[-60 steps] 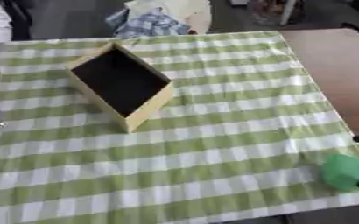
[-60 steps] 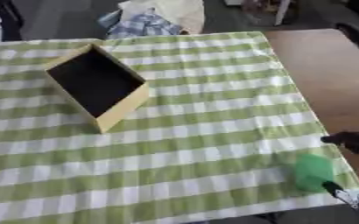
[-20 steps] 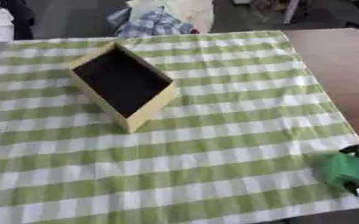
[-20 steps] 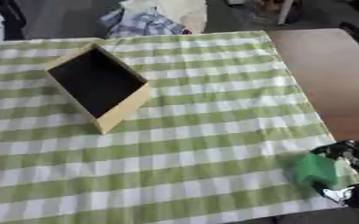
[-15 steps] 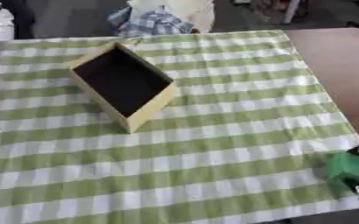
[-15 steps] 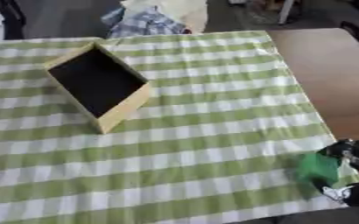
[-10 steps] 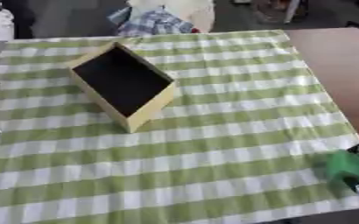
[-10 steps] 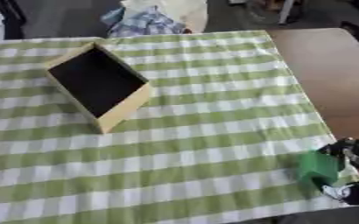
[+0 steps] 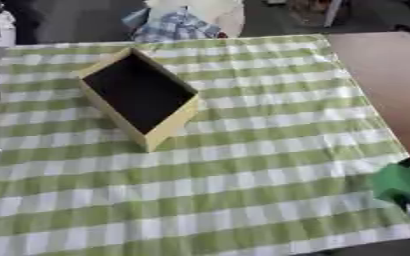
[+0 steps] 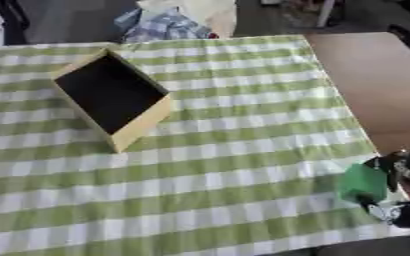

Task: Pick up objects on the table and place them in the box.

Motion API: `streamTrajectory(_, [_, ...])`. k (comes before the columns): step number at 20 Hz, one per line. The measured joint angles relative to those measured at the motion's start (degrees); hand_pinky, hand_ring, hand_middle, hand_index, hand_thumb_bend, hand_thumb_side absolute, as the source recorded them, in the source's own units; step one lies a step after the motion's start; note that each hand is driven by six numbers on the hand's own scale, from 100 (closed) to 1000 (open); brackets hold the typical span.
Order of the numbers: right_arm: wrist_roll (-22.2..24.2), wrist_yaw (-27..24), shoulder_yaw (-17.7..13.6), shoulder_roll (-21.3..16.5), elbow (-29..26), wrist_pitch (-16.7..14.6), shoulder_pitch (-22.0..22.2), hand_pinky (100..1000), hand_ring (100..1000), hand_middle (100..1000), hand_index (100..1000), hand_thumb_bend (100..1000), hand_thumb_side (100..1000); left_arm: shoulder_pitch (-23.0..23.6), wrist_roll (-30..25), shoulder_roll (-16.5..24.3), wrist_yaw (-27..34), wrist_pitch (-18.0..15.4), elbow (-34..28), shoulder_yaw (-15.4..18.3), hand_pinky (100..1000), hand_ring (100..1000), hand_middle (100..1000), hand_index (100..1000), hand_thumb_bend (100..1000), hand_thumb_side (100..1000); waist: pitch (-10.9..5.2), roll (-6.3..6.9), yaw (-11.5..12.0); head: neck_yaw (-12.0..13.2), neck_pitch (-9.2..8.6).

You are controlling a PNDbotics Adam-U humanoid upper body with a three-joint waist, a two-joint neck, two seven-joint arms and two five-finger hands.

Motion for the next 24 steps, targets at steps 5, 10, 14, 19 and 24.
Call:
streamTrajectory(5, [-1.42,-1.21,-0.06,-2.76,-1.73,0.25,-2.69,545,402,268,559,100,322,0.05,-0.02,-0.07,0.00,0.02,0.00,0.00,527,616,573,728,100,564,-0.11,-0.39,0.37,-0.01,0.00])
streamTrajectory(10, [-1.08,-3.61,1.57,-6.16,-2.35,0.04,-8.10,536,399,265,558,100,242,0.07,-0.16,-0.48,0.00,0.12,0.00,-0.01,527,616,573,728,100,564,-0.16,-0.67,1.27,-0.26,0.01])
streamTrajectory(14, [0.17,-5.92,3.62,-8.30,-2.33,-0.19,-13.98,544,403,266,561,100,214,0.07,-0.43,-0.50,0.02,0.16,0.00,-0.03,527,616,573,728,100,564,-0.20,-0.78,2.06,-0.53,0.01])
streamTrajectory(19, [1.90,-8.18,6.11,-9.38,-0.93,-0.19,-22.56,544,399,260,554,100,195,0.07,-0.77,-0.73,0.21,0.23,0.00,-0.06,527,610,572,727,100,565,-0.32,-1.07,3.08,-0.95,0.00])
streamTrajectory(24, [4.13,-9.73,9.14,-9.34,1.94,-0.11,-32.18,556,406,266,560,100,193,0.07,-1.08,-1.00,0.51,0.24,0.00,-0.39,528,605,573,728,100,565,-0.56,-1.40,4.19,-1.09,-0.03])
